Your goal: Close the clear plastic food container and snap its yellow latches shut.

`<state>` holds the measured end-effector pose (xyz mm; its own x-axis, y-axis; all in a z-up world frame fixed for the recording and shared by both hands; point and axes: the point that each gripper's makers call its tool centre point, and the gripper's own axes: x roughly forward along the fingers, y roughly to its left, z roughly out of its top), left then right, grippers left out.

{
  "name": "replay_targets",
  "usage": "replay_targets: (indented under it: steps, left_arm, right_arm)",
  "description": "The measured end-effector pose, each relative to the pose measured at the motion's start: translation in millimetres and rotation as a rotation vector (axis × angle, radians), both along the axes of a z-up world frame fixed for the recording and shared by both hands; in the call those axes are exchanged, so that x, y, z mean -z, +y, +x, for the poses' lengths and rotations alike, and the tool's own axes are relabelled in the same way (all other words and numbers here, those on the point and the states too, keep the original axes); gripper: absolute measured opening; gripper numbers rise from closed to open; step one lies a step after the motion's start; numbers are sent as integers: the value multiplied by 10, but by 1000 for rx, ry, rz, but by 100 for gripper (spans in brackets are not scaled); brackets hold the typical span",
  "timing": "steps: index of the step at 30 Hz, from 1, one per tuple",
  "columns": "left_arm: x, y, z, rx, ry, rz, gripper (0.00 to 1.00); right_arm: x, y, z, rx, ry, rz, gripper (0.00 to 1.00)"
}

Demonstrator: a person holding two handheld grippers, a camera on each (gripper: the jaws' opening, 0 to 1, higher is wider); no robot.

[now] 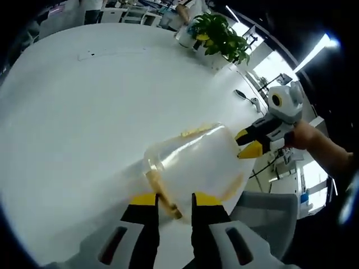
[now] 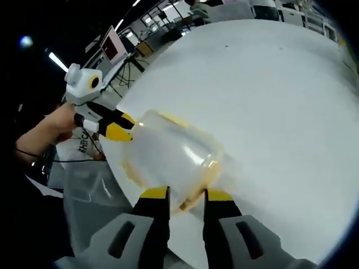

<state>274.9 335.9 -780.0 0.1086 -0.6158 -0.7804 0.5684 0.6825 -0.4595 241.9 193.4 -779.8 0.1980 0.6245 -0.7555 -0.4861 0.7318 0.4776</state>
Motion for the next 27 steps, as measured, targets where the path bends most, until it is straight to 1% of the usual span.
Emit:
replay_targets:
  steps: [2, 3, 6, 8, 10, 12, 14, 16, 19, 23, 25, 27]
  left_arm:
    - [11, 25, -9, 2, -3, 1, 15]
    - [21, 36, -8, -9, 3, 7, 15]
    - [37, 57, -8, -71, 16, -6, 15]
    - [43, 64, -12, -95, 20, -17, 15]
    - [46, 60, -12, -151, 45, -33, 15]
    - [39, 59, -22, -156, 39, -29, 16]
    - [34, 51, -29, -186, 37, -19, 16]
    - [33, 50, -41, -190, 38, -9, 16]
    - [41, 78, -65, -200, 49, -6, 16]
    - [50, 105, -90, -238, 65, -9, 17]
    - [45, 97, -87, -256, 56, -13, 19]
    - [48, 95, -77, -253, 46, -16, 19]
  right_arm:
    - [11, -11, -4, 2, 2, 2, 18]
    - [11, -20, -15, 5, 5, 6, 18]
    - [17, -14, -8, 10, 14, 12, 19]
    - [25, -12, -6, 13, 19, 15, 19]
    - [29, -8, -8, 18, 25, 19, 19]
    - [32, -7, 1, 26, 32, 20, 20]
    - [34, 0, 0, 23, 31, 17, 20]
    - [28, 11, 3, 22, 35, 13, 20]
    - [33, 10, 2, 20, 38, 18, 21]
    - [29, 31, 14, 2, 31, 20, 21]
    - [29, 30, 13, -3, 33, 22, 21]
    - [40, 27, 32, -11, 37, 24, 22]
